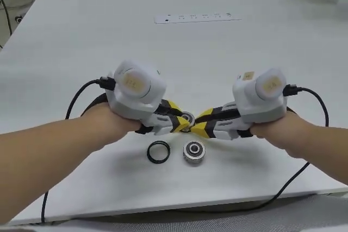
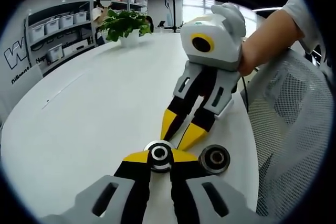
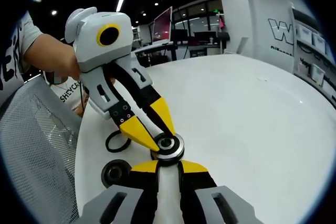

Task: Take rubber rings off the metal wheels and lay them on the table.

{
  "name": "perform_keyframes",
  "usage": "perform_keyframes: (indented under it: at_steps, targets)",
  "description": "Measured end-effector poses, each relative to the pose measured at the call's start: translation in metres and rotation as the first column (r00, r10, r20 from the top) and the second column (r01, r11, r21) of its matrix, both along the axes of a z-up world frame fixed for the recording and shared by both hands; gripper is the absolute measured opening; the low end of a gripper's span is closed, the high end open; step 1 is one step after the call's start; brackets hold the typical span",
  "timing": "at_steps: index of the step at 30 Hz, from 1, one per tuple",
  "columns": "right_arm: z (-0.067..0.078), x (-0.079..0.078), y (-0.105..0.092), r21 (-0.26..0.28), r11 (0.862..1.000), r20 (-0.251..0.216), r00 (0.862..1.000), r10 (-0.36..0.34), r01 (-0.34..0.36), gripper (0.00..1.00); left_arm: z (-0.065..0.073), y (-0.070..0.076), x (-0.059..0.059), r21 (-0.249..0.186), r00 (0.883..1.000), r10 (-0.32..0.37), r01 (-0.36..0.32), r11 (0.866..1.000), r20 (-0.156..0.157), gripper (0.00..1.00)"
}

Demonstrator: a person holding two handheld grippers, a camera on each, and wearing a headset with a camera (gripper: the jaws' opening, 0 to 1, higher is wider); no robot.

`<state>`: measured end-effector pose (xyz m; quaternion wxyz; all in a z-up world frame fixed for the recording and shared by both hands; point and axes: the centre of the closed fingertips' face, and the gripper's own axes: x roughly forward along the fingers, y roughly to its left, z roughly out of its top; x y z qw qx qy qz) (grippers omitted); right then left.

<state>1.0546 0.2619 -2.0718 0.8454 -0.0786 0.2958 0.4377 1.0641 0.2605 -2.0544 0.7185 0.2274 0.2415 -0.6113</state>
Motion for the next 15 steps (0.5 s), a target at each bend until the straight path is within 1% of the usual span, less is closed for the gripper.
perform_keyframes:
  at_steps: [1, 2, 3, 8, 12, 15]
  targets:
    - [-0.0001, -0.0002, -0.0001, -0.003, 1.000, 0.001, 1.000, 0.002, -0.002, 0.10, 0.0003, -0.0002, -0.0006, 0.004, 1.000, -0.006, 0.006, 1.000, 0.012, 0.09]
    - [-0.0001, -0.0003, -0.0001, -0.004, 1.000, 0.002, 1.000, 0.002, -0.002, 0.10, 0.0005, 0.0000, -0.0009, 0.005, 1.000, -0.004, 0.004, 1.000, 0.013, 0.09]
    - [-0.0001, -0.0003, -0.0001, -0.004, 1.000, 0.002, 1.000, 0.001, -0.001, 0.10, 0.0001, 0.0002, 0.0019, 0.006, 1.000, -0.001, 0.001, 1.000, 0.011, 0.08]
    - [-0.0010, 0.0008, -0.0013, 0.000, 1.000, -0.005, 1.000, -0.003, 0.003, 0.09, 0.0001, 0.0007, 0.0025, 0.001, 1.000, 0.003, -0.003, 1.000, 0.006, 0.08]
    - [-0.0002, 0.0021, -0.0034, 0.009, 1.000, -0.006, 1.000, -0.013, 0.013, 0.01, 0.0004, 0.0009, 0.0026, -0.005, 1.000, 0.009, -0.008, 1.000, 0.005, 0.08]
    - [0.0001, 0.0022, -0.0040, 0.019, 1.000, -0.017, 1.000, -0.025, 0.025, 0.01, 0.0003, 0.0009, 0.0030, -0.007, 1.000, 0.011, -0.011, 1.000, 0.003, 0.08]
